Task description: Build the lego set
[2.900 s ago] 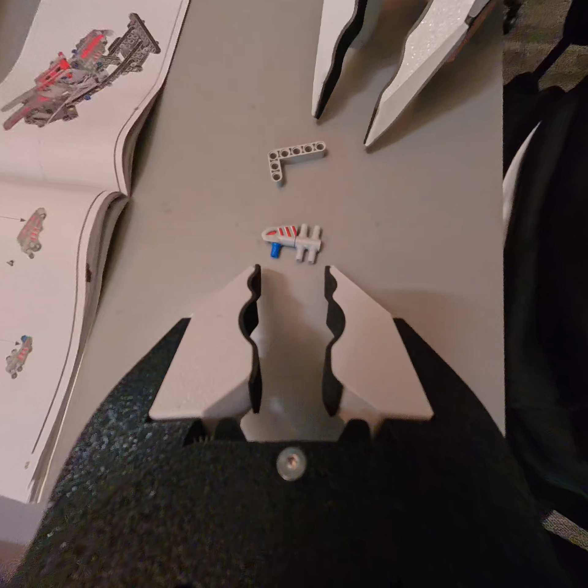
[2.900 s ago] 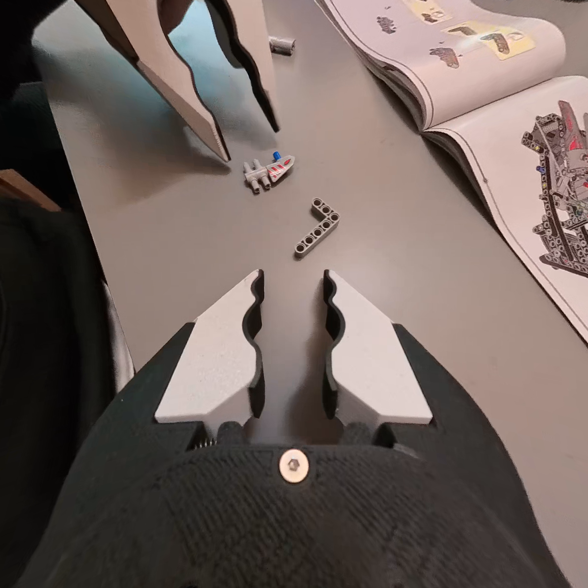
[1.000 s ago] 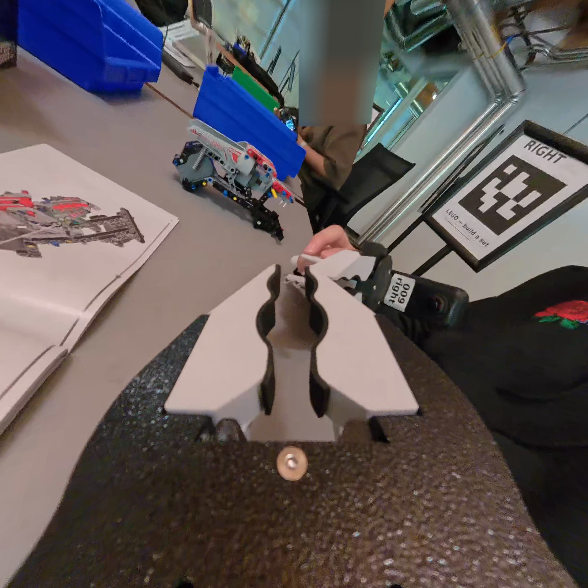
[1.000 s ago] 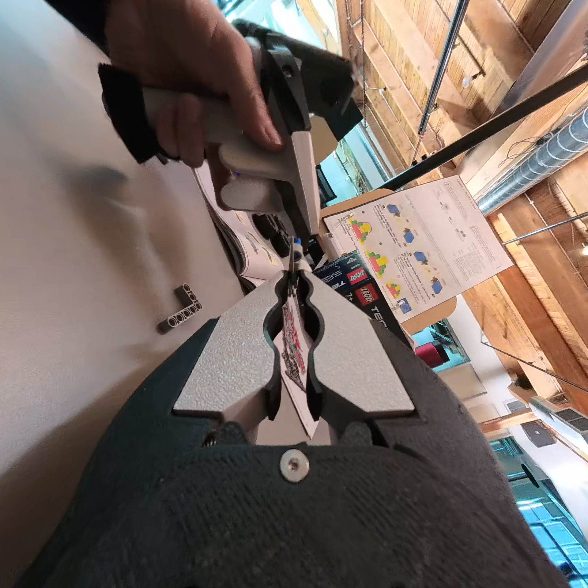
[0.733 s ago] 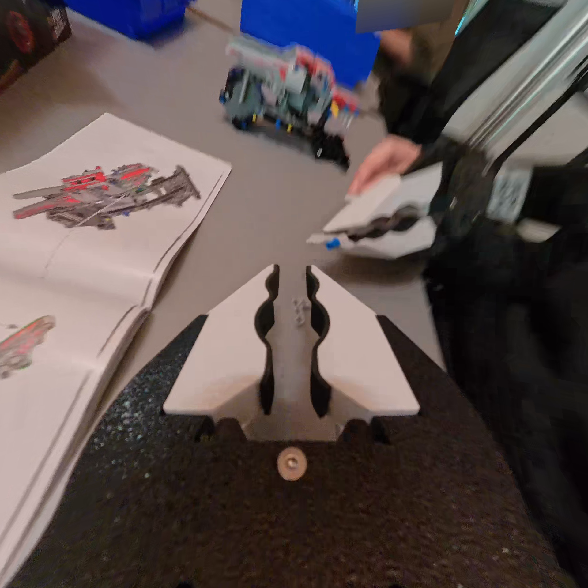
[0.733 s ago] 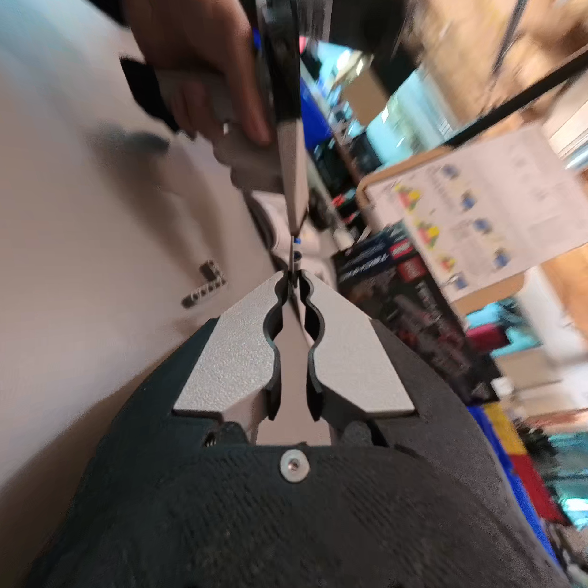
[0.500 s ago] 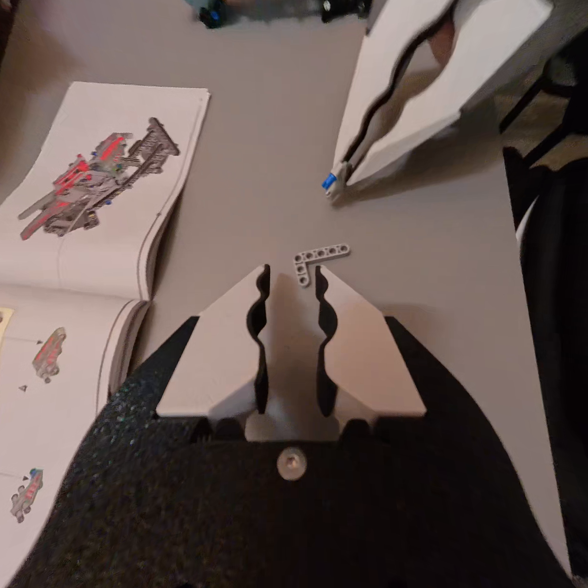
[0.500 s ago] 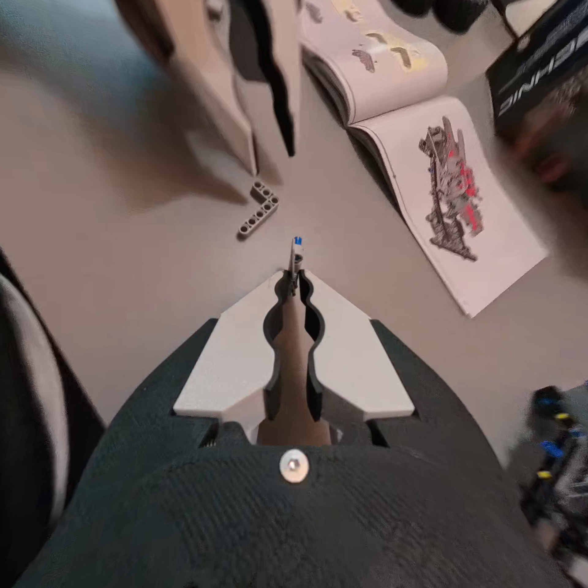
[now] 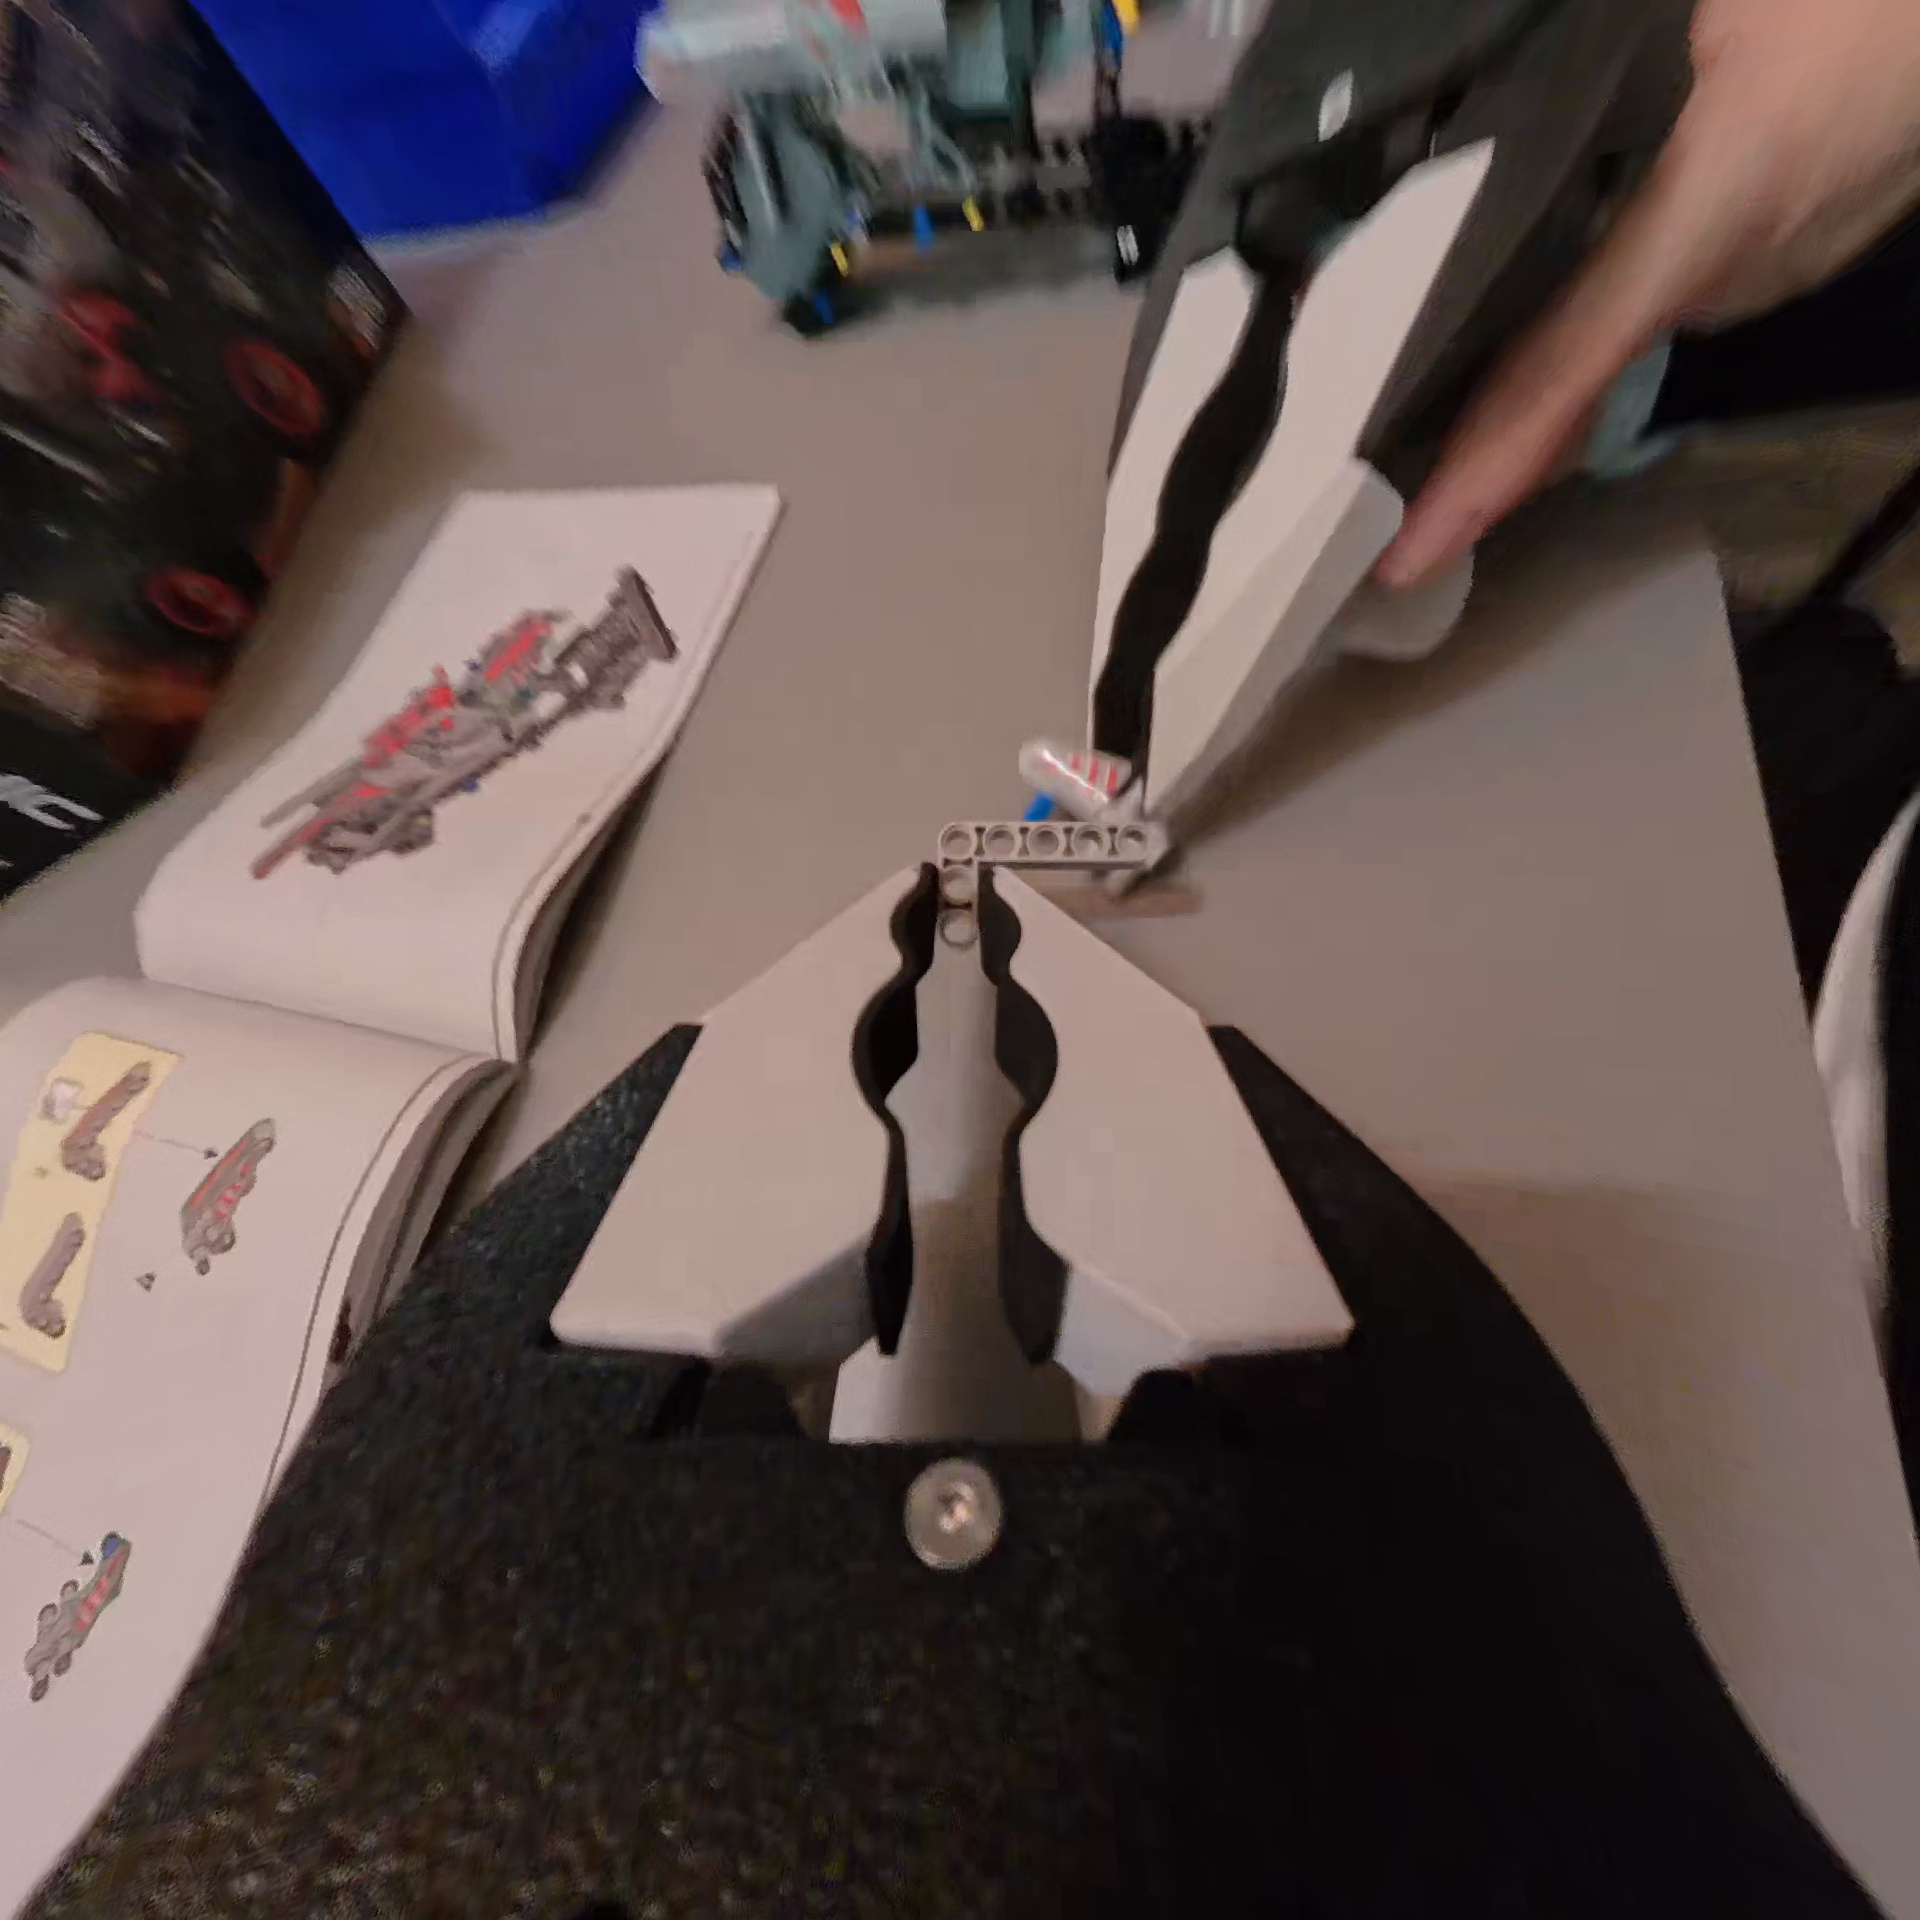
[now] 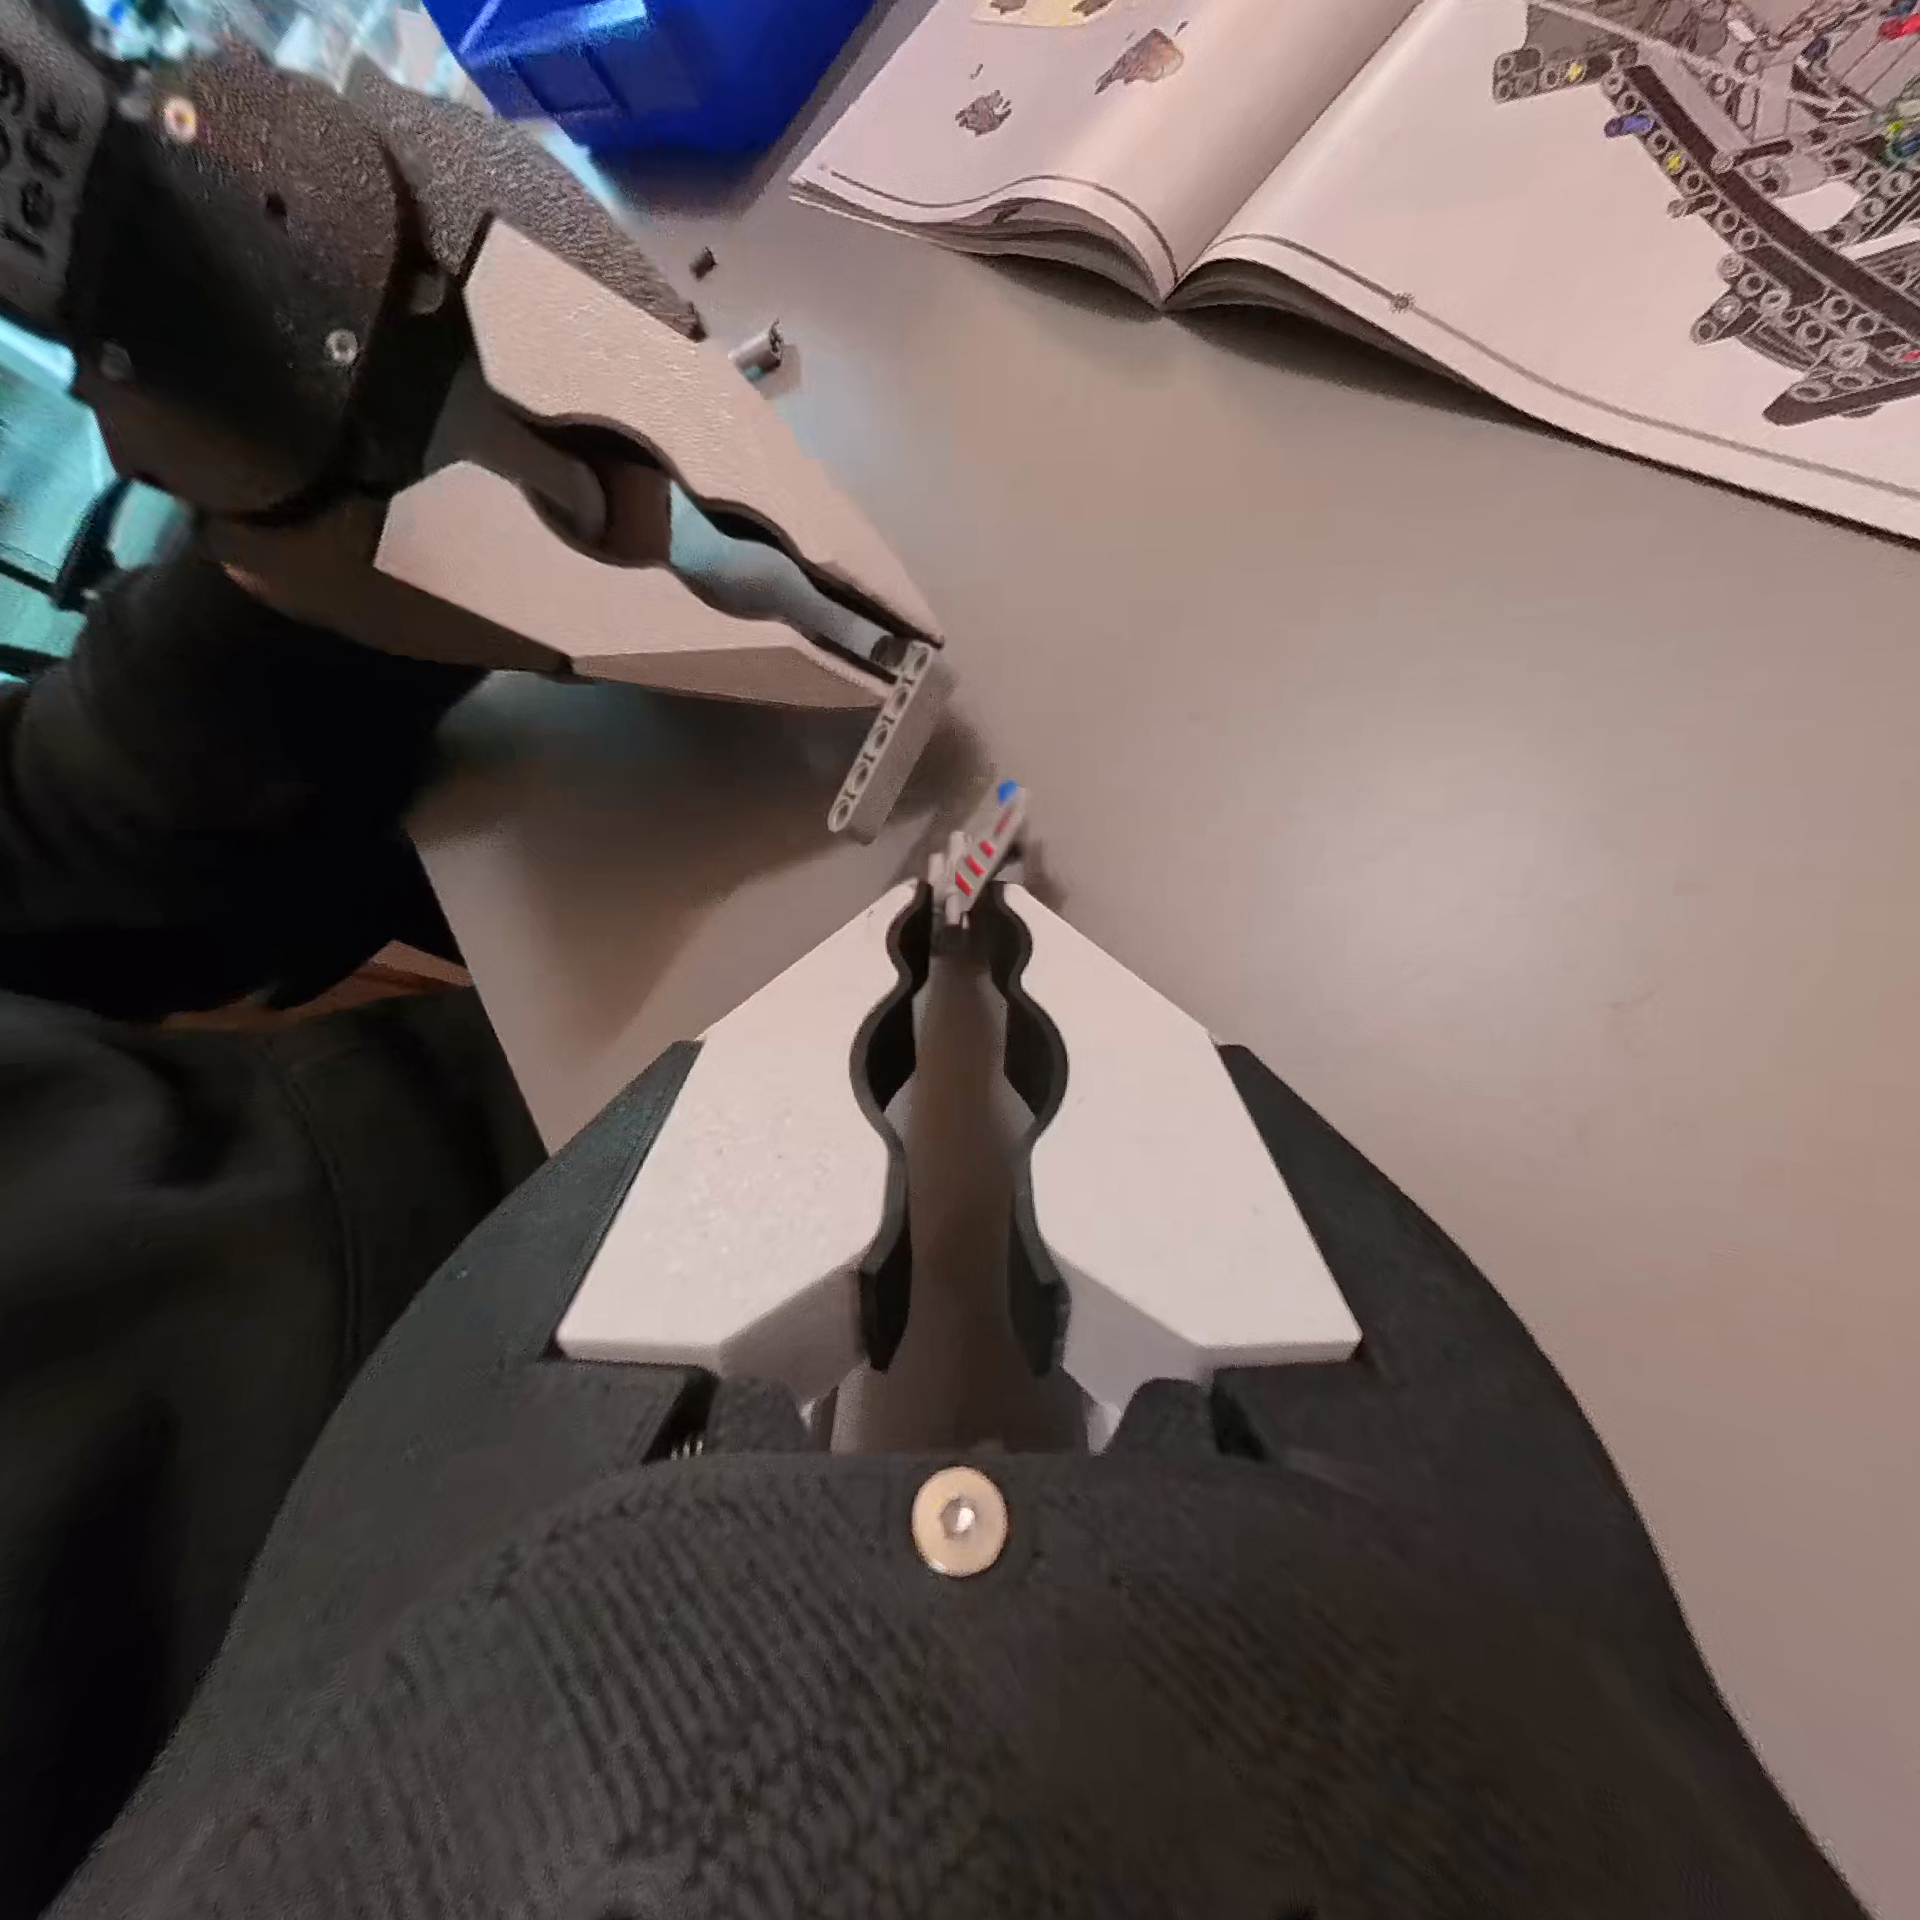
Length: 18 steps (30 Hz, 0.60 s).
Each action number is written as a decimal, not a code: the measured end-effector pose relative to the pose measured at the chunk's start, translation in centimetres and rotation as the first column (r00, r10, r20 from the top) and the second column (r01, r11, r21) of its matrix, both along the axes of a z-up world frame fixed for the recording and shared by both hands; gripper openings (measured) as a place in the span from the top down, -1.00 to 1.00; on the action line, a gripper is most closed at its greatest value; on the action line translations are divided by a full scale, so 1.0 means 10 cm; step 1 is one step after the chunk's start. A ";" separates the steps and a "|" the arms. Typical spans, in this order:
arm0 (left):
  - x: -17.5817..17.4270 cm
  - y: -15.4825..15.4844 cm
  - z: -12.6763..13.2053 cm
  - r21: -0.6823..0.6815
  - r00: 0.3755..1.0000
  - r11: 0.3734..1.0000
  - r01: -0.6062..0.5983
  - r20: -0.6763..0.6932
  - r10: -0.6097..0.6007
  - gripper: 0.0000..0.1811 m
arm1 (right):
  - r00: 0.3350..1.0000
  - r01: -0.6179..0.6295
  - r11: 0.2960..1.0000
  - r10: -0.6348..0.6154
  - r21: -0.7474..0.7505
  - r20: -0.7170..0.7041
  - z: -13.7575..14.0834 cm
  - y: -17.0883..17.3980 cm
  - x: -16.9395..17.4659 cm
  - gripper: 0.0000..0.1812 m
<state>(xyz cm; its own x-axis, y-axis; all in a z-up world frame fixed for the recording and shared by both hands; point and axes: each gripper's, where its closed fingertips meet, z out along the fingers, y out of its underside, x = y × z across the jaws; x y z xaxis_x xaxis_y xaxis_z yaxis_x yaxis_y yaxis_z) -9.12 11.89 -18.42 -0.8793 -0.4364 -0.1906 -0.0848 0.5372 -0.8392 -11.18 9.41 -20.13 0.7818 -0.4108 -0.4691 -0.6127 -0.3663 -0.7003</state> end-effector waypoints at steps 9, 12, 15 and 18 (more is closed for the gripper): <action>0.32 -0.02 0.61 -0.354 0.902 0.882 -0.310 0.184 0.391 0.94 | 0.998 0.036 0.998 -0.038 0.042 0.053 0.10 -0.03 0.07 0.37; 0.37 -0.01 0.82 -0.472 0.859 0.820 -0.324 0.217 0.464 0.95 | 0.961 0.086 0.995 -0.096 0.050 0.259 0.26 -0.08 0.21 0.40; 0.35 -0.05 0.86 -0.513 0.848 0.803 -0.303 0.239 0.473 0.95 | 0.835 0.146 0.975 -0.214 0.170 0.508 0.64 -0.13 0.35 0.57; 0.29 -0.10 0.85 -0.489 0.851 0.827 -0.276 0.276 0.447 0.95 | 0.660 0.114 0.973 -0.226 0.202 0.716 0.89 -0.15 0.32 0.72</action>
